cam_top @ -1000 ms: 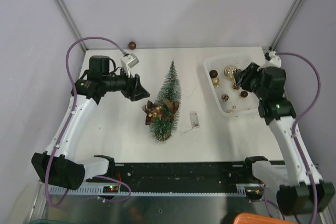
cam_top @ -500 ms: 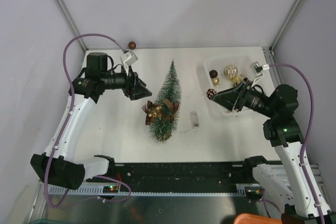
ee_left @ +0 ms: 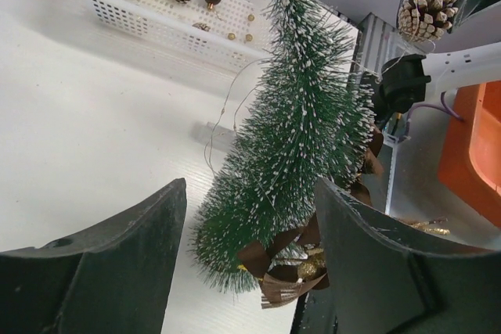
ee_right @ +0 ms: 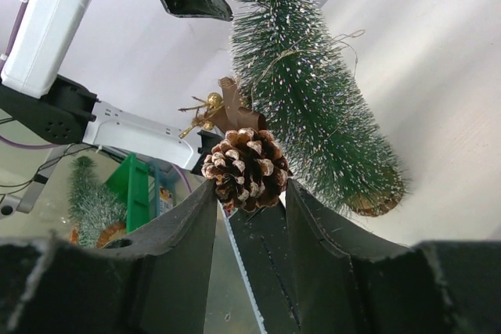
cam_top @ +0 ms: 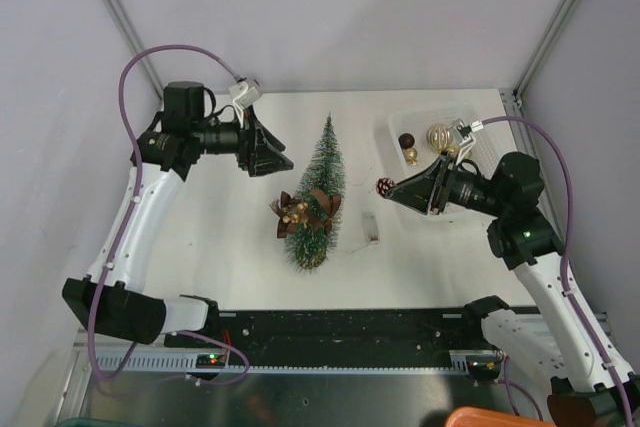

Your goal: Decorate the small christmas tree

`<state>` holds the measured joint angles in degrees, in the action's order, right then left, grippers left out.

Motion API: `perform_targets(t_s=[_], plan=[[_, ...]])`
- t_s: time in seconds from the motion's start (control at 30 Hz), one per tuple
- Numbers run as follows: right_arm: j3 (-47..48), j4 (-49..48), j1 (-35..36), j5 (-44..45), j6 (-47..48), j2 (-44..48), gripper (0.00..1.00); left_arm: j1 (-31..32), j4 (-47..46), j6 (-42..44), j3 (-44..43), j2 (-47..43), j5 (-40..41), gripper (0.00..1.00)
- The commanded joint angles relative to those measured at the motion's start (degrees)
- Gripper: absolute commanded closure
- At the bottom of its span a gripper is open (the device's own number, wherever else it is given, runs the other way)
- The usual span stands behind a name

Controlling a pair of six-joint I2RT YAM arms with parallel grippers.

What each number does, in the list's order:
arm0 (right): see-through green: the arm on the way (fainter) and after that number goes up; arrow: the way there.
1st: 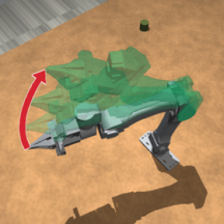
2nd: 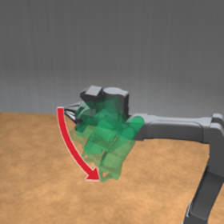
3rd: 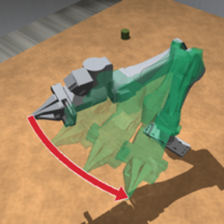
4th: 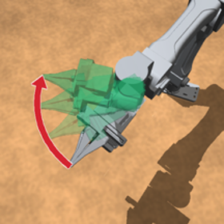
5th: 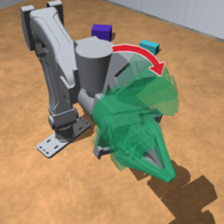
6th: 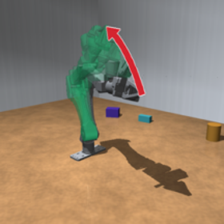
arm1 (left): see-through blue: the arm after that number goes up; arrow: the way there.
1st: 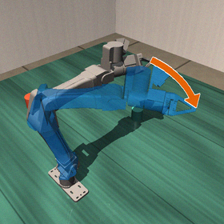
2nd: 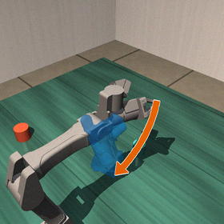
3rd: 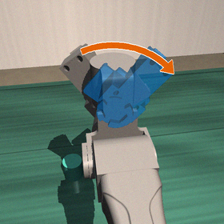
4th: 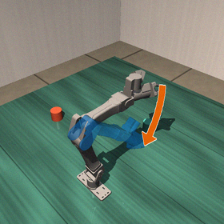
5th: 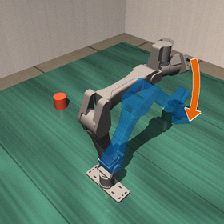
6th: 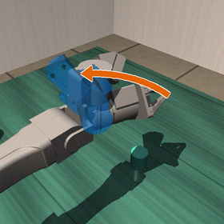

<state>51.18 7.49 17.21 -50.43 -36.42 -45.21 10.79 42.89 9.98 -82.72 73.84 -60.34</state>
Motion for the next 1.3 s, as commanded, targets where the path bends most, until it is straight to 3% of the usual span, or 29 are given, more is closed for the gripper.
perform_targets(t_s=[0.0,0.13,0.3,0.4,0.53,0.67,0.9,1.1,1.27], plan=[[0.29,-2.95,-0.97,-1.27,1.26,0.93,0.56,0.16,-0.41,-1.43,-2.88,1.18,-3.75,0.28],[-0.06,-4.10,-4.57,-5.19,0.47,2.01,0.56,0.96,-0.31,-1.73,-3.51,1.99,-4.78,0.28],[-2.76,1.07,-7.45,-5.44,3.10,4.44,0.56,2.37,-0.38,-2.17,-4.44,3.32,-6.17,0.33],[-3.21,1.59,-13.64,-7.25,3.17,6.41,0.56,3.14,-0.37,-2.40,-4.61,3.66,-6.56,0.35],[-3.25,-7.24,-17.61,-6.54,-2.40,5.02,0.56,3.79,-0.41,-2.56,-4.52,3.44,-6.86,0.38],[-3.24,-25.26,-19.60,-6.70,-11.79,-0.68,0.57,4.48,-0.42,-2.89,-3.96,3.05,-6.93,0.39],[-0.36,-52.65,-14.73,-6.30,-24.96,-17.91,0.57,6.41,-0.38,-2.93,-2.93,3.30,-6.06,0.38],[8.06,-51.33,-6.38,-4.79,-19.28,-28.85,0.56,8.01,-0.39,-2.88,-2.76,4.01,-5.34,0.41],[11.93,-52.60,-4.72,-3.66,-19.00,-32.63,0.56,8.83,-0.36,-2.68,-2.15,4.79,-5.06,0.60]])
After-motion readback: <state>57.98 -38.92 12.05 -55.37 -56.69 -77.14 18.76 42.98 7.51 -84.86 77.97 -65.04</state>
